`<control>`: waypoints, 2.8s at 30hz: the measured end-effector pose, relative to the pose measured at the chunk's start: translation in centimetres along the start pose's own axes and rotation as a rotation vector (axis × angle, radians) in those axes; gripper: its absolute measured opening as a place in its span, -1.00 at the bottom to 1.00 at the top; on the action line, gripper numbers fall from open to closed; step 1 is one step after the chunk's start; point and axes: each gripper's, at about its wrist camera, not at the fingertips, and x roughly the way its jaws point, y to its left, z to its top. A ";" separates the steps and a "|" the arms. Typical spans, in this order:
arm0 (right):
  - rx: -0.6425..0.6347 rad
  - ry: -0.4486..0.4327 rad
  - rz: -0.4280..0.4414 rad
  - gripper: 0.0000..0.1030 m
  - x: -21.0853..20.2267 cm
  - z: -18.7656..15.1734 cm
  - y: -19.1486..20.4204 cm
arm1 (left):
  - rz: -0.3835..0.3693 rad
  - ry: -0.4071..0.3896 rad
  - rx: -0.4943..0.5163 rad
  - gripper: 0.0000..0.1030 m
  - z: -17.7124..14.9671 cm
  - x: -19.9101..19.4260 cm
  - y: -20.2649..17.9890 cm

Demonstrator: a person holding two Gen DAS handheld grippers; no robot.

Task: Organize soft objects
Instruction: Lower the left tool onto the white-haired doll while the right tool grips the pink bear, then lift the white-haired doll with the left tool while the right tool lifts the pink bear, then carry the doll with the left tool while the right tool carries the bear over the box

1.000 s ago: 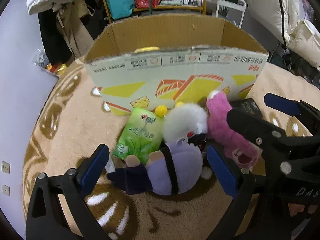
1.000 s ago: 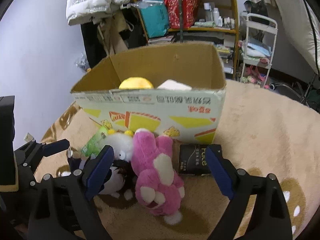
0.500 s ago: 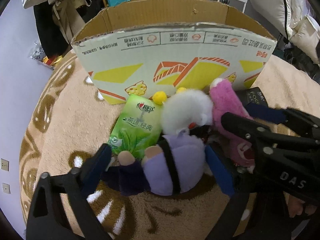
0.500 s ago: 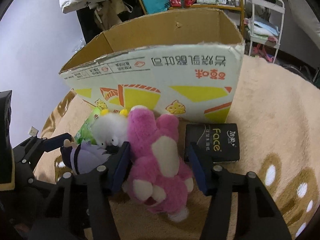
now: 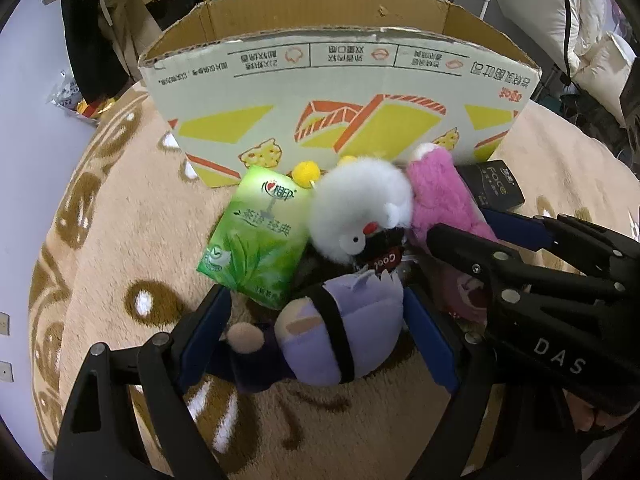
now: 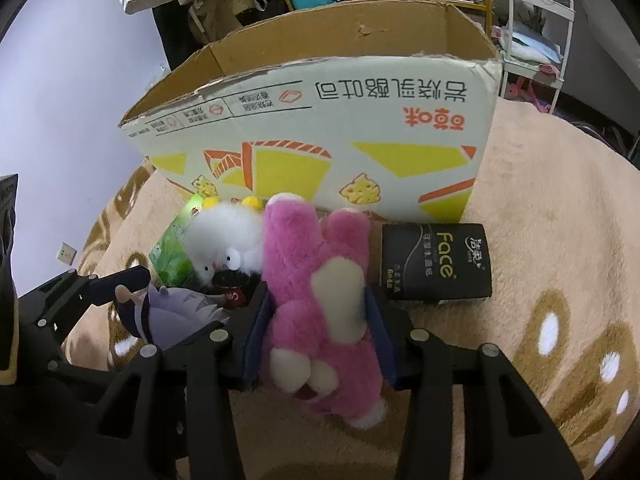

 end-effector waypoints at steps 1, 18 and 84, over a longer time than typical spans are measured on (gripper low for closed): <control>-0.002 -0.001 -0.002 -0.06 0.0 0.0 0.0 | -0.009 0.011 -0.004 0.67 0.0 0.2 0.1; -0.017 -0.050 -0.049 -0.14 -1.9 -0.7 0.2 | -0.122 0.117 -0.074 0.37 -1.1 1.5 1.8; -0.181 -0.671 -0.050 -0.13 -14.5 7.2 3.1 | 0.190 -0.760 -0.048 0.07 3.2 -17.0 1.9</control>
